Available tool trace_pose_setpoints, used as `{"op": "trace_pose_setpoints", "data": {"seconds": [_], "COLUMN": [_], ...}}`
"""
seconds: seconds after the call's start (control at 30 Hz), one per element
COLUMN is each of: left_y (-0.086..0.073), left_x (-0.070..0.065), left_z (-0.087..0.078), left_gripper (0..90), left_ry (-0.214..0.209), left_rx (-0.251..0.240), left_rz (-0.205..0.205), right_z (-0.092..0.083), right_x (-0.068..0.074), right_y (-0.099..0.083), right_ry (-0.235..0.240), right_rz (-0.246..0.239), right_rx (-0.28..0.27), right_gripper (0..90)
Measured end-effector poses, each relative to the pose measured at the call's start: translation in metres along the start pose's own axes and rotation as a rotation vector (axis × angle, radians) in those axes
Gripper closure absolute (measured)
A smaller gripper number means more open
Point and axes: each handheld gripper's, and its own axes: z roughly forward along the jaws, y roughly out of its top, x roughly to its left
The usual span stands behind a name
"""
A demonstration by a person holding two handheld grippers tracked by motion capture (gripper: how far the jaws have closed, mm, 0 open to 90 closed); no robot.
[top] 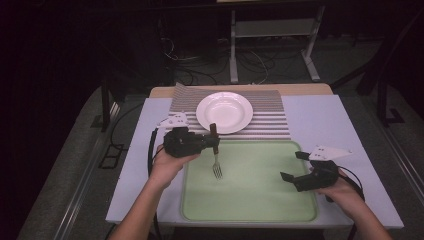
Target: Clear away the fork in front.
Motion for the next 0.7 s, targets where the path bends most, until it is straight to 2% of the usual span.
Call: {"op": "trace_pose_setpoints", "data": {"seconds": [0.27, 0.53, 0.7], "left_y": [-0.011, -0.022, -0.033], "left_x": [0.001, 0.003, 0.004], "left_z": [-0.021, -0.047, -0.051], "left_gripper": [80.1, 80.1, 80.0], "left_ry": [-0.005, -0.025, -0.039], "left_rx": [0.013, 0.031, 0.071], "left_rz": [-0.025, -0.074, -0.091], "right_z": [-0.012, -0.011, -0.010], "right_x": [-0.005, -0.007, -0.008], "right_y": [-0.022, -0.022, -0.022], "right_ry": [-0.035, -0.039, -0.041], "right_rz": [0.029, 0.026, 0.025], "right_rx": [0.026, 0.026, 0.026], "right_gripper": [6.7, 6.7, 6.7]}}
